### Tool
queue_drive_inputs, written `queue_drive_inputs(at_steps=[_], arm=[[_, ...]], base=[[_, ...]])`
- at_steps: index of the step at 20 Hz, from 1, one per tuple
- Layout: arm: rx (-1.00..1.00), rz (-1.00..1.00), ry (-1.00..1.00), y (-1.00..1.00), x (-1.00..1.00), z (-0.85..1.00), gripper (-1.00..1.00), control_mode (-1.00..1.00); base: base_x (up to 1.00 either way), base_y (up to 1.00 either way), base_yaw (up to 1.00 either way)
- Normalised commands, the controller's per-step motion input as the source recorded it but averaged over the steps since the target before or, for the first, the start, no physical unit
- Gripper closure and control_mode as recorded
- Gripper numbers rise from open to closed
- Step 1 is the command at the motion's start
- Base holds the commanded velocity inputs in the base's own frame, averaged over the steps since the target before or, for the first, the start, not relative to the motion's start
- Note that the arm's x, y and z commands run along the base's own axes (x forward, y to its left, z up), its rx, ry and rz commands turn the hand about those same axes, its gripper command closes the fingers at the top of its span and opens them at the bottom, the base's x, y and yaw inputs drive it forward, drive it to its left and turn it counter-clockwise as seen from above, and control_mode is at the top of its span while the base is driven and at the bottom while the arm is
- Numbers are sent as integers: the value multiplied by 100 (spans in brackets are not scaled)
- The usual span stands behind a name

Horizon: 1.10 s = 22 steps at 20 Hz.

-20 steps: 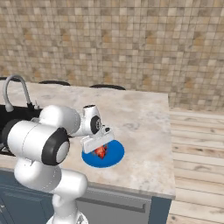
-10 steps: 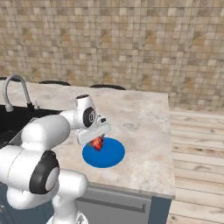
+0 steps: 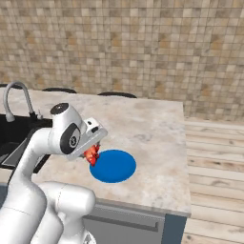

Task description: Place the fish on the counter behind the older fish on the same shelf of the fridge to maintain FIFO order. Close the fridge door when finished.

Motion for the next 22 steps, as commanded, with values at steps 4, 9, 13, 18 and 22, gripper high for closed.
queue_drive_inputs(at_steps=[4,9,13,18,22], arm=[[0,0,-7,77,-71,61,100,-100],[0,-1,-2,47,-40,15,100,-100],[0,0,1,5,-3,0,100,-100],[0,-4,0,-12,0,0,100,-100],[2,-6,-3,-42,-25,3,100,-100]], base=[[0,0,0],[0,0,0],[0,0,0],[0,0,0],[0,0,0]])
